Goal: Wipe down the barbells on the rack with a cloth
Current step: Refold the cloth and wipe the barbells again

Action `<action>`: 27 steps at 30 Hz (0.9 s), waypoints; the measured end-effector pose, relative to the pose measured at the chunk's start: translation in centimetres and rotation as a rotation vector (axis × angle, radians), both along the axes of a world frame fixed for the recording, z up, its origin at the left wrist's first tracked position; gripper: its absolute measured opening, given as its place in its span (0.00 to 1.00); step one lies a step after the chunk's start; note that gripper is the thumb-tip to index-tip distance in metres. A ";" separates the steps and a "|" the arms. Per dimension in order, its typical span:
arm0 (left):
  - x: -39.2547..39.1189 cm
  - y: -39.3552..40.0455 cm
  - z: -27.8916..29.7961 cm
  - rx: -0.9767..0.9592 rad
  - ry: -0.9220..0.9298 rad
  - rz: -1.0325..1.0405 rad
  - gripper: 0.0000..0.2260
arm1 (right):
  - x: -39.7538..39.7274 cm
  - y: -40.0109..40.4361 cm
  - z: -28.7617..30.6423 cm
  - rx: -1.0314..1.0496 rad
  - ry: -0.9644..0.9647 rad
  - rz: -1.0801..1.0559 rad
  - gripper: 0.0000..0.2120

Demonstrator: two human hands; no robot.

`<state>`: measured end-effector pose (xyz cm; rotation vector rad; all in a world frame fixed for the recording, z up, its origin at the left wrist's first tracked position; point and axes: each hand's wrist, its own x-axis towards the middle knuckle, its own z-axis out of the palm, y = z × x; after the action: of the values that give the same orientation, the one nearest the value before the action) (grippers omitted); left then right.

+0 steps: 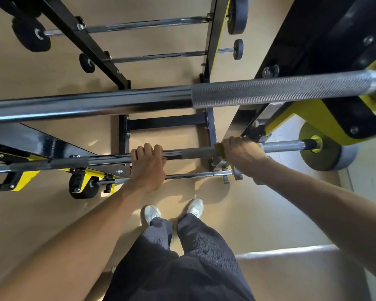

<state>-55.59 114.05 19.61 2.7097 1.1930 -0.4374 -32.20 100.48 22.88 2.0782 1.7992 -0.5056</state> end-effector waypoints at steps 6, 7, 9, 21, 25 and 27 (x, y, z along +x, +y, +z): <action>0.2 -0.2 0.4 0.001 0.000 0.004 0.11 | -4.8 5.0 -1.1 0.124 0.289 -0.049 0.14; 0.1 -0.1 0.3 -0.001 0.000 0.000 0.12 | -4.8 4.7 -1.2 0.147 0.316 -0.061 0.14; -0.2 0.1 0.1 -0.020 -0.011 -0.008 0.13 | -3.8 3.6 -1.3 0.166 0.347 -0.083 0.16; -0.1 0.4 -0.3 -0.061 -0.003 0.025 0.11 | -0.3 1.4 0.3 -0.050 0.109 -0.134 0.11; 0.1 0.4 -0.2 -0.100 -0.033 0.041 0.12 | -6.7 6.3 -0.5 0.067 0.236 -0.019 0.11; -0.1 0.5 -0.1 -0.106 -0.053 0.036 0.13 | -7.7 6.7 -1.2 0.123 0.275 -0.007 0.13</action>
<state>-55.67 114.56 19.56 2.5900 1.1689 -0.4087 -39.86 107.20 21.73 2.1852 2.0217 -0.7305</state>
